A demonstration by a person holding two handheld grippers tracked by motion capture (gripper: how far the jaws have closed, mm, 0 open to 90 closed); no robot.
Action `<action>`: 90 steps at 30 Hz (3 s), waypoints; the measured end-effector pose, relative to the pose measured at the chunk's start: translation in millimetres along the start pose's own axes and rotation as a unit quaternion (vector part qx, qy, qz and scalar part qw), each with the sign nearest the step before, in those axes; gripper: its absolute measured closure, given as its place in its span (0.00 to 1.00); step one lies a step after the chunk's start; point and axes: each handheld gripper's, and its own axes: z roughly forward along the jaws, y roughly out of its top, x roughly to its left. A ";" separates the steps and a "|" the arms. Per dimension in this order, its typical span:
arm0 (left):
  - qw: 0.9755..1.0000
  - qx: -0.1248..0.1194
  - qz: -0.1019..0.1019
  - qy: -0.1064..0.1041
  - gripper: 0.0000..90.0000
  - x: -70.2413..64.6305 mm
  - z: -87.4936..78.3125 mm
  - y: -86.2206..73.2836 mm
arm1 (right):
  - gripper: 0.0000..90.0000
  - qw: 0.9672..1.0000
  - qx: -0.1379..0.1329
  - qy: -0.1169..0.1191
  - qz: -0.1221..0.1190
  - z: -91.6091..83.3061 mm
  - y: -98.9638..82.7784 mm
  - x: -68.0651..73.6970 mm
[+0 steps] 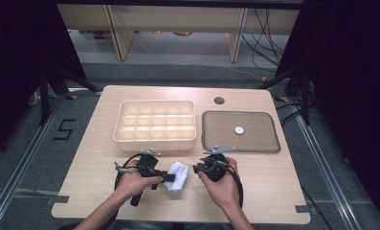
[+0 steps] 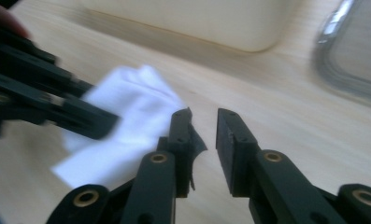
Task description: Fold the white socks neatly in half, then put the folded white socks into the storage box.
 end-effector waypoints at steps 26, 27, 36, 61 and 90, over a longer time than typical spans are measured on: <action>0.997 -0.079 0.011 0.010 0.82 5.7 -47.0 1.6 | 0.75 0.997 -0.051 -0.047 -0.020 -14.2 -36.8 -38.0; 0.996 -0.085 0.009 0.006 0.82 6.1 -47.7 1.2 | 0.74 0.998 -0.046 -0.046 -0.013 -14.6 -37.1 -35.6; 0.995 -0.096 0.012 0.013 0.82 6.7 -53.7 7.7 | 0.77 0.998 -0.046 -0.028 -0.015 -21.1 -37.3 -40.3; 0.988 -0.148 0.004 0.040 0.82 21.7 -95.8 12.1 | 0.69 0.997 -0.061 -0.041 -0.028 -29.3 -36.2 -45.1; 0.983 -0.175 -0.005 0.058 0.82 35.0 -121.9 13.4 | 0.65 0.998 -0.057 -0.036 -0.020 -24.8 -35.6 -44.0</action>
